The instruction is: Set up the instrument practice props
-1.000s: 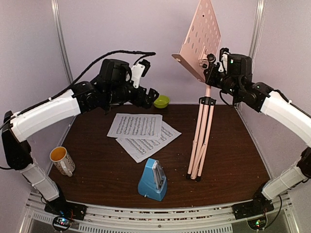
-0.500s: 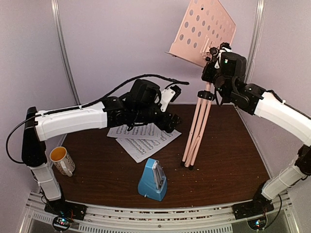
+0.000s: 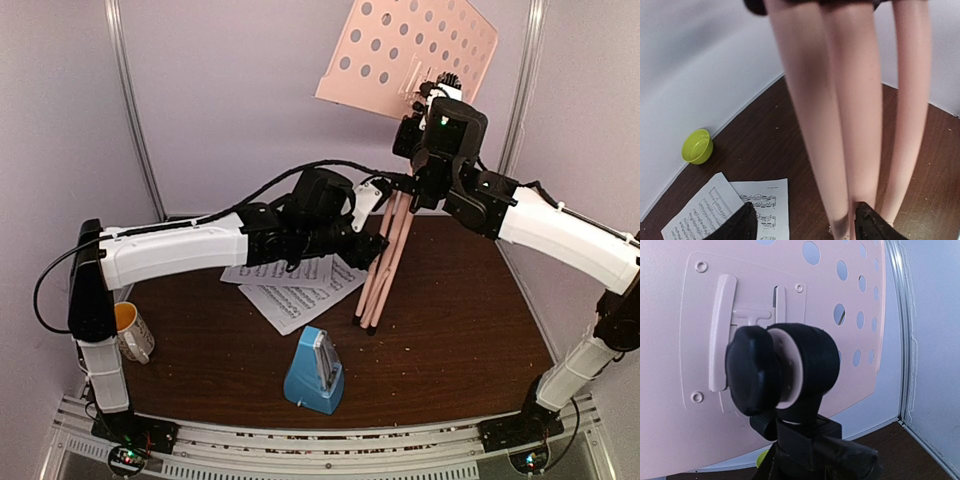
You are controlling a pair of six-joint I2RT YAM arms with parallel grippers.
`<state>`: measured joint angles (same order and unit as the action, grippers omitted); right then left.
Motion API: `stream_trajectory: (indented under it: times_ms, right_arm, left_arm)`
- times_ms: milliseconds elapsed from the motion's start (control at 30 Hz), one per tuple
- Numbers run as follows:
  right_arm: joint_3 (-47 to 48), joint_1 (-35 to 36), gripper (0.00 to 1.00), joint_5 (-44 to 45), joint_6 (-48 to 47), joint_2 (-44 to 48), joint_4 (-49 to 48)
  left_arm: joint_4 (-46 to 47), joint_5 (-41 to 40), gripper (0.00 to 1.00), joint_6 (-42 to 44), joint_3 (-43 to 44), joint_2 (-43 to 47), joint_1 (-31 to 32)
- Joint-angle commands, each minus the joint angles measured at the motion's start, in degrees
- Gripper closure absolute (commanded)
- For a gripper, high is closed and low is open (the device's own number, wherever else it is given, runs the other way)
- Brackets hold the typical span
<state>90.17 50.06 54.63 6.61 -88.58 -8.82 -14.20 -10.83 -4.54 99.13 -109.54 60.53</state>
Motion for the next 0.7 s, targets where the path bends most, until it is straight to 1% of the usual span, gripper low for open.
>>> stream_trajectory:
  times_ms: [0,100,200,433,667]
  right_arm:
    - [5.2,0.6,1.00,4.6,-2.0,3.7,-15.1]
    - [4.3,0.8,1.00,4.7,-1.8,4.6,-15.0]
    - [3.5,1.1,1.00,5.2,0.2,5.3,-14.1]
    - [2.6,2.0,1.00,7.0,5.8,6.0,-12.0]
    - [4.6,2.8,1.00,8.8,10.5,5.5,-7.8]
  left_arm:
    - [2.7,-8.2,0.35,1.9,2.2,-1.1,-0.1]
    - [2.7,-9.7,0.41,2.9,3.2,-2.0,0.0]
    - [3.0,-10.6,0.44,4.1,4.1,-2.9,-0.1]
    - [4.1,-14.3,0.43,3.0,7.4,-5.3,-0.1]
    - [4.4,-18.6,0.46,2.5,11.5,-8.5,-1.0]
